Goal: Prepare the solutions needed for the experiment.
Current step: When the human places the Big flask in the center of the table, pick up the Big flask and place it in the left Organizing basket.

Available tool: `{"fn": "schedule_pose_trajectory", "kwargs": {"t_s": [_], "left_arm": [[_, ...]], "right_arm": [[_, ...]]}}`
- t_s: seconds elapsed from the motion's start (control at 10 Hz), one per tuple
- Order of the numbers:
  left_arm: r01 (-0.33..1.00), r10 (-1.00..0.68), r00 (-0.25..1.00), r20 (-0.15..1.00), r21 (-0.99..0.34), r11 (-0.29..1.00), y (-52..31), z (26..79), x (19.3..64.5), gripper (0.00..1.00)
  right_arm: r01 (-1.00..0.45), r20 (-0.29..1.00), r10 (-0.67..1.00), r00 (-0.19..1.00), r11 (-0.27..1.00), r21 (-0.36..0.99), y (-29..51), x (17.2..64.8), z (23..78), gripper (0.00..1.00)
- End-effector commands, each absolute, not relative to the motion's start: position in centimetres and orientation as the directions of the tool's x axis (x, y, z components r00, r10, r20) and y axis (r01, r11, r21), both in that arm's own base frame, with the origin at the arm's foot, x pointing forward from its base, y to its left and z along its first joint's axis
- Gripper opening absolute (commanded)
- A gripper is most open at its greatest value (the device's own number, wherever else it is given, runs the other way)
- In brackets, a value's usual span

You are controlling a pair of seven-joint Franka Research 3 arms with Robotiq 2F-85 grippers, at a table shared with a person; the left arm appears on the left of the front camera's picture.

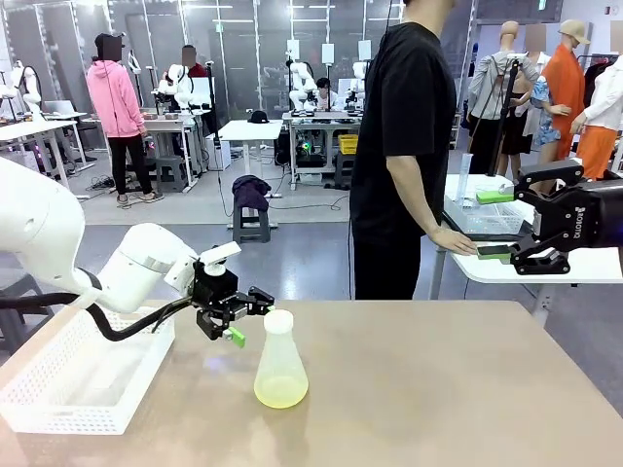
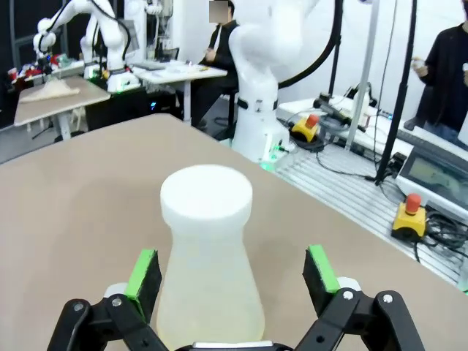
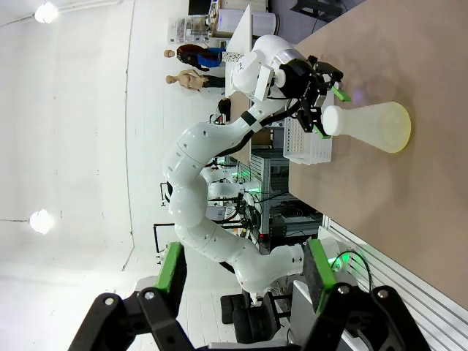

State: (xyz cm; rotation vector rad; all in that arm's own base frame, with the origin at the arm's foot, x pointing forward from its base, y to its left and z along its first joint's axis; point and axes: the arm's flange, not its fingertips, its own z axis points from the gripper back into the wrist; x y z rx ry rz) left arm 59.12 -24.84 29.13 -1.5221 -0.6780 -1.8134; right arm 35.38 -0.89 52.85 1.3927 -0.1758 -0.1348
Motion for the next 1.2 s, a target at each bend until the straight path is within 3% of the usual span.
{"fn": "schedule_pose_trajectory", "kwargs": {"t_s": [0.0,1.1], "left_arm": [[0.741,-0.114,-0.033,0.993,-0.053,-0.669,-25.4,29.1,60.1,1.00],[0.647,-0.095,0.039,0.995,-0.098,-0.756,-30.1,27.0,60.0,1.00]], "right_arm": [[-0.017,0.049,-0.197,0.979,0.160,0.987,-0.8,35.4,53.0,0.81],[-0.017,0.049,-0.197,0.979,0.160,0.987,-0.8,35.4,53.0,0.81]]}}
